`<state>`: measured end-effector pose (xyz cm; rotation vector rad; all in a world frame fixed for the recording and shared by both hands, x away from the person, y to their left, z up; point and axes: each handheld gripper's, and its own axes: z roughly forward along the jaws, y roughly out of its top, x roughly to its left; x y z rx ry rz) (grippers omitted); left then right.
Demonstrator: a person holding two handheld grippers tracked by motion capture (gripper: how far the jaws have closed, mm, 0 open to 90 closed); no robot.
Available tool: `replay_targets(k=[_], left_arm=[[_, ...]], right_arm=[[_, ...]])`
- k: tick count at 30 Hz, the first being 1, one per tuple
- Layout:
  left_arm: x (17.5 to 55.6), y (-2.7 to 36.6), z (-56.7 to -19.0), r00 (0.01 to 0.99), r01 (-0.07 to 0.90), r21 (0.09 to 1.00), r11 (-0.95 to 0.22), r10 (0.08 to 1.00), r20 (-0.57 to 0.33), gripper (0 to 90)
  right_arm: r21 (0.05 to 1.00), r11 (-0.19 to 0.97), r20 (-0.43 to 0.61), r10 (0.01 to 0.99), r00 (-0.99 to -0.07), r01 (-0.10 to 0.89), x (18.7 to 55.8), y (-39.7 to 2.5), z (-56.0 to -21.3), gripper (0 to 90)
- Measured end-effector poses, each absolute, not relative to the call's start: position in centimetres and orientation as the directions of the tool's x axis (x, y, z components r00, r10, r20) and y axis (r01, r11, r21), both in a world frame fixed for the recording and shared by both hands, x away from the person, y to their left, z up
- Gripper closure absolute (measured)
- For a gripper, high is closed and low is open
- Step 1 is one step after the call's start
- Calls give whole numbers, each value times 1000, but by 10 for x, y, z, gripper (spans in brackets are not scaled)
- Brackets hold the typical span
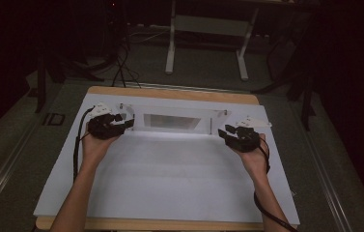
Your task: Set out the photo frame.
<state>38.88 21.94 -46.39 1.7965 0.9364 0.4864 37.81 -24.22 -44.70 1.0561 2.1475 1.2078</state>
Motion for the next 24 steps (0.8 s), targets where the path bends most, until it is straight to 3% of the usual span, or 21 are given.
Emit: replay_targets(k=[9, 24], left_arm=[[391, 219, -464, 613, 373, 909, -184, 784, -92, 525], [402, 211, -470, 595, 382, 892, -243, 803, -36, 526]], right_arm=[[870, 342, -43, 770, -636, 355, 404, -235, -454, 523], [892, 335, -44, 733, -679, 305, 422, -223, -465, 488]])
